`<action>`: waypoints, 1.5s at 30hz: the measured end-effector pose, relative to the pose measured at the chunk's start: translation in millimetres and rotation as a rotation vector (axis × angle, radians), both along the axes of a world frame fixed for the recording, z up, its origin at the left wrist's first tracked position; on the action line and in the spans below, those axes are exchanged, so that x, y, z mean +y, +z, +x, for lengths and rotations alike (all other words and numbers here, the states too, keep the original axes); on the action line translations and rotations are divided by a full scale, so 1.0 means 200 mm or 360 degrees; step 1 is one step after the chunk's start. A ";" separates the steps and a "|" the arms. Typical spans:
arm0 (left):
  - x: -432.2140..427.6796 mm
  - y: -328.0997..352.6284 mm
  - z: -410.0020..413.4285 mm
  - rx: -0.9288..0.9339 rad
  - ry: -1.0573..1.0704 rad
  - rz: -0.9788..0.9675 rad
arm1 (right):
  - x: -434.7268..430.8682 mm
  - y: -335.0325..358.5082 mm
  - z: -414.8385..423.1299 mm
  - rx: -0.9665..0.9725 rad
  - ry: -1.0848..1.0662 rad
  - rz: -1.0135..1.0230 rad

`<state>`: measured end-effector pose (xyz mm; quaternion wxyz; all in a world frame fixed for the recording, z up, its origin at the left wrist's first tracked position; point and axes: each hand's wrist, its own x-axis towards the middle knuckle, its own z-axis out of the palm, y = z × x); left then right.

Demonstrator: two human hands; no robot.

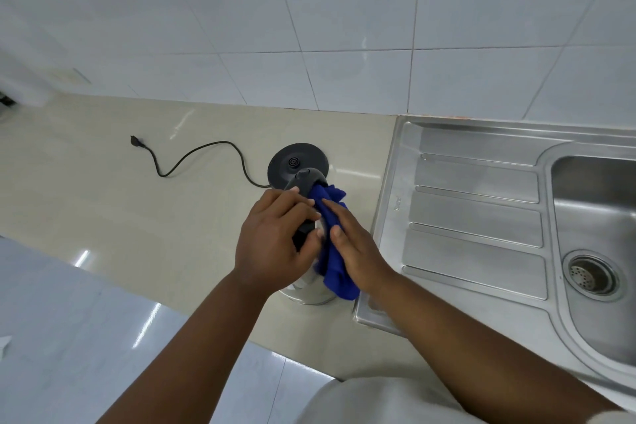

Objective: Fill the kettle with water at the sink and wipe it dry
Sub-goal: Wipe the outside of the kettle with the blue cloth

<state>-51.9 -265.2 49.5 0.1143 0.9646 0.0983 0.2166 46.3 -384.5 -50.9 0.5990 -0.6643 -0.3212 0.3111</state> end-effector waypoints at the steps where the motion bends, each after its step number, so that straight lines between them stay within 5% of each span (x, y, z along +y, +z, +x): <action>1: 0.00 0.01 0.00 -0.0002 0.0001 0.0001 | 0.00 -0.01 0.03 0.0047 0.0027 -0.0061; 6: -0.01 0.00 0.00 0.0016 0.0032 0.0022 | 0.00 0.06 0.05 0.0185 0.0097 -0.0138; 11: -0.02 -0.01 0.01 0.0039 0.0119 -0.0017 | -0.06 0.11 -0.17 -0.0145 -0.0066 0.0294; 14: -0.04 -0.02 0.04 -0.0014 0.0191 -0.0026 | -0.08 0.00 -0.22 -0.0233 -0.0150 0.0267; 21: -0.12 -0.02 0.14 0.0244 0.0572 0.0081 | -0.06 -0.07 -0.06 0.0400 -0.0237 -0.0201; 27: 0.00 0.12 0.11 0.0731 0.0204 -0.0552 | -0.09 0.14 -0.22 -0.0349 -0.0206 0.0193; 30: 0.14 0.14 0.05 0.0899 -0.0058 -0.0595 | -0.09 0.04 -0.24 -0.0477 -0.0184 0.0152; 36: 0.15 -0.02 0.01 0.0317 -0.0095 -0.0107 | -0.07 -0.06 -0.10 0.0351 -0.0273 -0.0182; 40: 0.07 -0.08 0.02 0.0066 0.0125 -0.0078 | -0.07 0.09 -0.16 0.0134 -0.0264 -0.0014; 45: 0.00 -0.07 0.05 0.0144 0.0347 -0.0053 | -0.07 0.11 -0.23 -0.0373 -0.0242 0.0171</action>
